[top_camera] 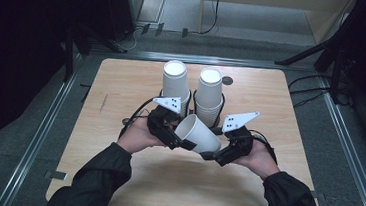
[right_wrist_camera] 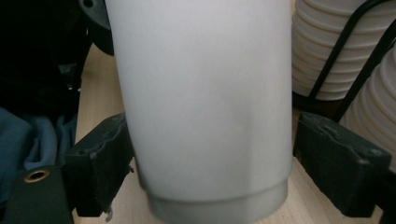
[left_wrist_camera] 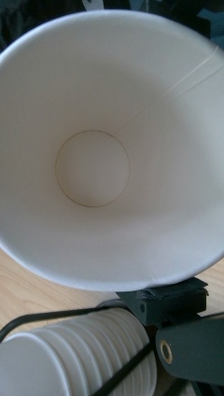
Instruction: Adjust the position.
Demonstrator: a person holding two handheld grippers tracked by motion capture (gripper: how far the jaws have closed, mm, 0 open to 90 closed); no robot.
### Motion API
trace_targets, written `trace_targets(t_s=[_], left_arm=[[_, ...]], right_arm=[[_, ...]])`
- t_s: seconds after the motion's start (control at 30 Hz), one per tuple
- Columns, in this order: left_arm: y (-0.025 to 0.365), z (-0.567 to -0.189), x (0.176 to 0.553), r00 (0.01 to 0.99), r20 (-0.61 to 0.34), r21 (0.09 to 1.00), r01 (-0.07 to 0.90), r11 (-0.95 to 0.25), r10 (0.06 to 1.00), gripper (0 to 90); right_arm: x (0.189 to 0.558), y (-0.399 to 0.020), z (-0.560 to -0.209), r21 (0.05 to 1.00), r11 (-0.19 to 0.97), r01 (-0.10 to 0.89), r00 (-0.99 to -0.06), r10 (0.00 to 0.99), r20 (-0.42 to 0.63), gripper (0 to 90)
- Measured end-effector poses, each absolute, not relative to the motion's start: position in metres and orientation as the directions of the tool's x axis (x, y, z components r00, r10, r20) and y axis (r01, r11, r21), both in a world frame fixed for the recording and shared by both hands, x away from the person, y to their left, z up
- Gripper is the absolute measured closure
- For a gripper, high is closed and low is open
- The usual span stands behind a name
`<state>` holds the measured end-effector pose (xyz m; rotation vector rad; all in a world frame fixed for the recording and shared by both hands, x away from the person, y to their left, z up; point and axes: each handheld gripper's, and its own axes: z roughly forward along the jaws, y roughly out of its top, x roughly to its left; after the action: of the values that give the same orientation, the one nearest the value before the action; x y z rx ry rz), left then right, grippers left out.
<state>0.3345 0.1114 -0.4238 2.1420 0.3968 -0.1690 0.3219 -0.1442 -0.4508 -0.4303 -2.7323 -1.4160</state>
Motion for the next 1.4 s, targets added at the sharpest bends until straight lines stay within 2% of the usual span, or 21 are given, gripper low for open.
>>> trace_targets(t_s=[0.33, 0.57, 0.93, 1.4], left_arm=[[0.128, -0.418, 0.338, 0.942, -0.246, 0.77, 0.333, -0.544, 0.228, 13.5], [0.134, -0.419, 0.339, 0.947, -0.194, 0.731, 0.312, -0.607, 0.255, 13.4], [0.123, -0.427, 0.341, 0.96, -0.094, 0.623, 0.262, -0.737, 0.262, 13.3], [0.101, -0.418, 0.335, 0.972, -0.05, 0.567, 0.216, -0.795, 0.229, 13.2]], right_arm=[[0.323, -0.149, -0.451, 0.787, 0.555, 0.269, -0.958, 0.24, 0.158, 13.9], [0.324, -0.151, -0.452, 0.782, 0.56, 0.273, -0.956, 0.246, 0.157, 14.0], [0.323, -0.14, -0.463, 0.753, 0.6, 0.271, -0.958, 0.242, 0.152, 14.2], [0.323, -0.133, -0.471, 0.751, 0.608, 0.257, -0.964, 0.217, 0.153, 14.4]])
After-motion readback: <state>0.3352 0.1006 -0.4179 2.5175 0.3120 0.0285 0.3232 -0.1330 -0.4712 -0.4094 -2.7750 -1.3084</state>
